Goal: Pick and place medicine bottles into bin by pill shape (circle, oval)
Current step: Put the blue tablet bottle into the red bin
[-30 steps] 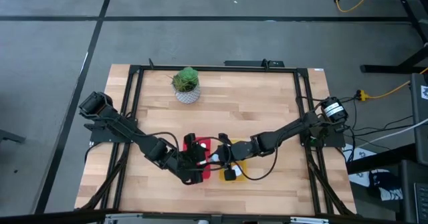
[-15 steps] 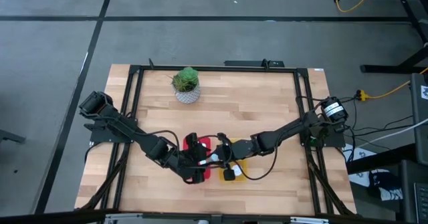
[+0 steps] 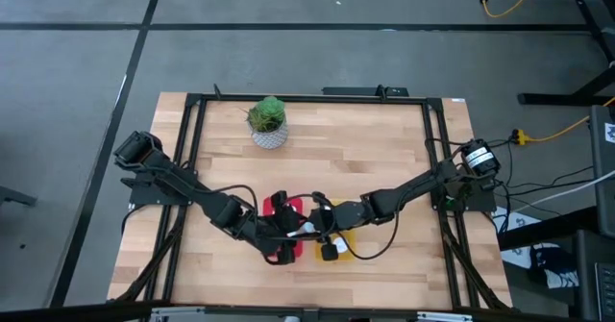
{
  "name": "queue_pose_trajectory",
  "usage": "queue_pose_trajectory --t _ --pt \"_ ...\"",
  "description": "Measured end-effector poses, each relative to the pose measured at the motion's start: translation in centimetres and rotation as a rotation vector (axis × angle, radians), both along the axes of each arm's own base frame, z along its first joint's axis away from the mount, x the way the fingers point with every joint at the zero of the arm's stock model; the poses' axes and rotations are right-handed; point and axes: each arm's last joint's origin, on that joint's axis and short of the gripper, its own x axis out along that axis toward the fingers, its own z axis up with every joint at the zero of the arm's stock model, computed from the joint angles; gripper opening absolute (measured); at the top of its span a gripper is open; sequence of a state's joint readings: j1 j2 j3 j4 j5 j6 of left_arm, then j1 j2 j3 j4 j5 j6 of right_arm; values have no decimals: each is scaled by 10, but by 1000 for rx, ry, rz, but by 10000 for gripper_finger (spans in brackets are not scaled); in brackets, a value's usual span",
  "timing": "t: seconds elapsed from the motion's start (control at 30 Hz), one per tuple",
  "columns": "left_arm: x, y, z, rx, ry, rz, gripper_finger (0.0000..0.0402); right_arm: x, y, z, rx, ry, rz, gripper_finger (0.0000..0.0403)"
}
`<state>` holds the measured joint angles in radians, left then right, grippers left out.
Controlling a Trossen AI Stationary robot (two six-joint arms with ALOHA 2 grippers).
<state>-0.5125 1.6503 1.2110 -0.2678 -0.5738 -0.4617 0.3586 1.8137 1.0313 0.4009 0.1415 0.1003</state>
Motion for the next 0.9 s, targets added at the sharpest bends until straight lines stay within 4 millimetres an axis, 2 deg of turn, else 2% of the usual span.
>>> queue_pose_trajectory --t 0.2,0.33,0.5,0.9 --pt "10 1 -12 -2 13 9 179 -2 -1 -4 -8 34 -1 104" --pt "13 7 -12 -11 19 13 179 -2 -1 -6 -1 51 -13 104" --pt "12 4 -13 -5 16 10 177 -2 -2 -6 -2 58 -17 104" --pt "11 4 -13 2 27 10 132 -2 -3 -7 0 77 -25 107"
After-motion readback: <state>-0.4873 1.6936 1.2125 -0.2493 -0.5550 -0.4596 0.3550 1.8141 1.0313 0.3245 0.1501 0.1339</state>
